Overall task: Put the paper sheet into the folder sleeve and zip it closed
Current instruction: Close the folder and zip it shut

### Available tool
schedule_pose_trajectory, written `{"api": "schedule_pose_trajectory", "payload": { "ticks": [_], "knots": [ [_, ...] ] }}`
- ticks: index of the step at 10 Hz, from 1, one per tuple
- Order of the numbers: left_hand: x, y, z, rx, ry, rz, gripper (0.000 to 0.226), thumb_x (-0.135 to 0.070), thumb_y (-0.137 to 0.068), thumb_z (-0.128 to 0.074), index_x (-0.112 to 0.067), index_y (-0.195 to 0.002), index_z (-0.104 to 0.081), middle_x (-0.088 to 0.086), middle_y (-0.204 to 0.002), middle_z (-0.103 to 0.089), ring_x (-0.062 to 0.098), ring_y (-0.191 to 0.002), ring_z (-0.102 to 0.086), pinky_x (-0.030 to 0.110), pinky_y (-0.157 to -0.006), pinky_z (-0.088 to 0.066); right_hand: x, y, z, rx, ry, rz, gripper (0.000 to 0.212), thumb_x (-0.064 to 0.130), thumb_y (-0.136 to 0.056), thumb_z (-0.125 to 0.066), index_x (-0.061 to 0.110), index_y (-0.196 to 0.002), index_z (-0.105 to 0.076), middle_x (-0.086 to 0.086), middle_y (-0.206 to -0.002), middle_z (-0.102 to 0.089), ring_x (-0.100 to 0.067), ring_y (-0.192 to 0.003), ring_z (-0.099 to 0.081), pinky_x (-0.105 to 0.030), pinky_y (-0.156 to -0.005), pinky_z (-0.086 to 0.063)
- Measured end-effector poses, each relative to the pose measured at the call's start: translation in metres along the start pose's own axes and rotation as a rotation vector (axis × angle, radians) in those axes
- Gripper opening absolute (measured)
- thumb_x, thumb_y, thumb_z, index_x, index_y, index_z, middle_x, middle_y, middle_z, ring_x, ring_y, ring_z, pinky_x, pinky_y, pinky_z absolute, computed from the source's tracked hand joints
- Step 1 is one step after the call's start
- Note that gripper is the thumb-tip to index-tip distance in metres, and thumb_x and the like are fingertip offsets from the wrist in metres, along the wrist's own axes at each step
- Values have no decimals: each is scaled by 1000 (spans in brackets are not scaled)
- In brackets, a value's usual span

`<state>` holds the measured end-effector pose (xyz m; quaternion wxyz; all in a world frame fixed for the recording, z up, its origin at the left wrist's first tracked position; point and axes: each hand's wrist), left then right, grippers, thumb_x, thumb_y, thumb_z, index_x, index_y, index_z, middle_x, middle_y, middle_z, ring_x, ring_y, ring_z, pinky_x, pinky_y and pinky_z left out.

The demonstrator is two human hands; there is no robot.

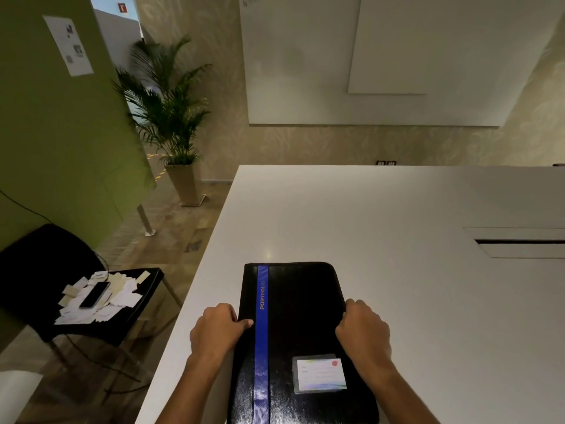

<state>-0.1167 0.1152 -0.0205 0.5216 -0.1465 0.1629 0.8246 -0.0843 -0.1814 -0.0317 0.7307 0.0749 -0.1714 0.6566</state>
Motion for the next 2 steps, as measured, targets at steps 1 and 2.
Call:
{"api": "schedule_pose_trajectory", "payload": {
  "ticks": [1,2],
  "knots": [
    [-13,-5,6,-150,-12,-81,53,-67,-87,-80,-28,-119,-62,-8,-107,-70,11,-88,-67,25,-63,-44,3,-6,10,-51,142,69,14,29,-107,-57,20,-104,-68,3,-101,-69,-19,-77,-58,-28,-62,-37],
    [-41,-18,21,-323,60,-270,62,-60,-95,-74,-27,-144,-56,-3,-137,-62,17,-120,-62,30,-77,-51,11,-22,26,-167,173,151,18,30,-102,-69,13,-104,-74,-6,-98,-72,-29,-84,-68,-36,-56,-49]
  ]
}}
Point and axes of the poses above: each hand's wrist, its own y-axis away from the middle knuckle, its own z-axis out of the back of the hand, x = y × z
